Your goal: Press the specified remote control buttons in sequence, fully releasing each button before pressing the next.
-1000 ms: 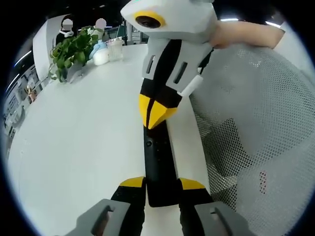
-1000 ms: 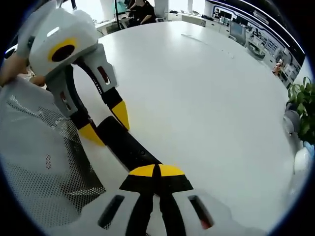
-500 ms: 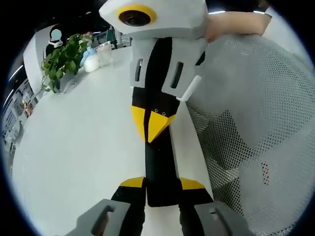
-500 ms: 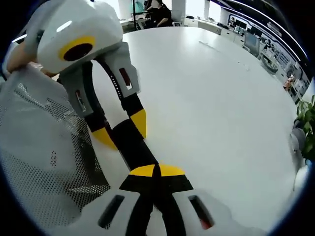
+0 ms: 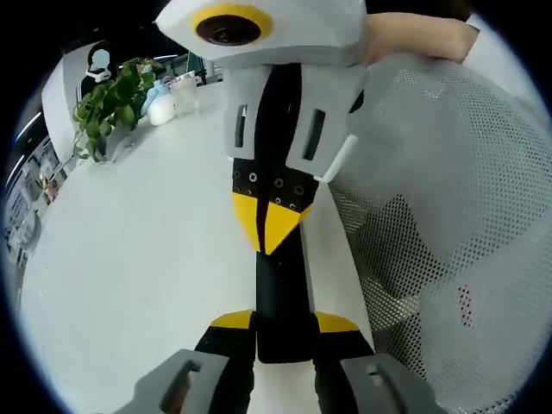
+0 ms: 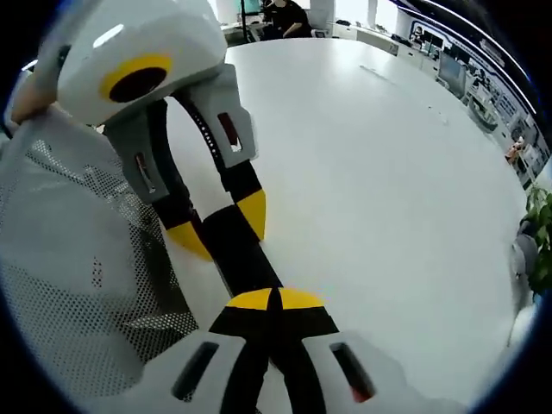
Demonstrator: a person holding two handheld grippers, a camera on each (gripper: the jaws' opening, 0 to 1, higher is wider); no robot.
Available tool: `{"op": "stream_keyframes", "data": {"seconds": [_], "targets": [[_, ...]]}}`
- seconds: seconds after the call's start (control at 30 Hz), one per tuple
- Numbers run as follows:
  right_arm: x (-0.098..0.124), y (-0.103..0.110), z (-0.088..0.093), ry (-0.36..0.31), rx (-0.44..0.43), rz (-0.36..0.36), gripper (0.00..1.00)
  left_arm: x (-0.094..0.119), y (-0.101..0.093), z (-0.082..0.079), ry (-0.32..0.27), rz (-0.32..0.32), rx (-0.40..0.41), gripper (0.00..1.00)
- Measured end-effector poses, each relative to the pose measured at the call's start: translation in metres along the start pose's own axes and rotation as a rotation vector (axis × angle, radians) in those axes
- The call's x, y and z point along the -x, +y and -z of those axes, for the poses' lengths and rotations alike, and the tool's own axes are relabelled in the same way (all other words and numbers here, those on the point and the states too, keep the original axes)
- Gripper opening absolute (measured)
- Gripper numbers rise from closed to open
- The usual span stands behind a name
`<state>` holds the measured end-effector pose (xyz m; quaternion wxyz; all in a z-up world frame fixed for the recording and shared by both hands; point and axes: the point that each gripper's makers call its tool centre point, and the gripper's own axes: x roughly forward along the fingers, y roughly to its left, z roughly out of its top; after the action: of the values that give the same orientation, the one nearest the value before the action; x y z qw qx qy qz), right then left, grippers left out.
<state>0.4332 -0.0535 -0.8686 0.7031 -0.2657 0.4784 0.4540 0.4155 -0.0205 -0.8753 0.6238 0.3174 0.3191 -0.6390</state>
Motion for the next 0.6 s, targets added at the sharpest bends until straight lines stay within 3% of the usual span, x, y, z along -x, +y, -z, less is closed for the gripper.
{"op": "stream_keyframes", "data": {"seconds": [0.17,0.27,0.33,0.47,0.6], "targets": [[-0.0023,-0.0025,0.0009,0.074,-0.072,-0.046,0.0,-0.0005,0.0002,-0.0003,0.001,-0.002,0.0,0.25],[-0.0015,-0.0016,0.0012,0.08,-0.048,-0.052,0.0,-0.0004,0.0003,-0.0007,-0.002,-0.002,0.006,0.25],[-0.0004,-0.0009,0.0015,0.045,-0.018,-0.036,0.0,-0.0002,0.0005,-0.0009,-0.005,-0.003,0.011,0.25],[0.0019,-0.0008,0.0014,-0.074,-0.063,0.013,0.0,-0.0004,0.0004,-0.0008,-0.004,-0.003,0.017,0.25],[0.0064,0.005,0.0096,-0.075,-0.075,0.01,0.0,-0.0007,0.0006,-0.001,-0.003,-0.004,0.017,0.24]]}}
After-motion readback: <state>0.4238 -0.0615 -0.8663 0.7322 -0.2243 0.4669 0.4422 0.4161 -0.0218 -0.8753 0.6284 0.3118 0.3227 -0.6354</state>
